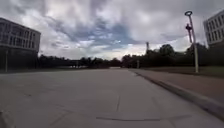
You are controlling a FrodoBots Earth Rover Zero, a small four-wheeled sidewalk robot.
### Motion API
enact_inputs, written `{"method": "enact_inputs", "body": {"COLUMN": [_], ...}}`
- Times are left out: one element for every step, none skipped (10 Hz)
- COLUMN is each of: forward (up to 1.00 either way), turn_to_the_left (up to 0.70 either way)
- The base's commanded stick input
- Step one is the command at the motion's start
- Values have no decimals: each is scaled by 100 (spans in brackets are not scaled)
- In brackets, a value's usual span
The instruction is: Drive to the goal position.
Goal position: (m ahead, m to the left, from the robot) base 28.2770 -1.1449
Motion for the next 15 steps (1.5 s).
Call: {"method": "enact_inputs", "body": {"forward": [100,100,100,100,100,100,100,100,100,100,100,100,100,100,100], "turn_to_the_left": [2,2,0,0,0,3,3,3,3,3,3,4,4,4,3]}}
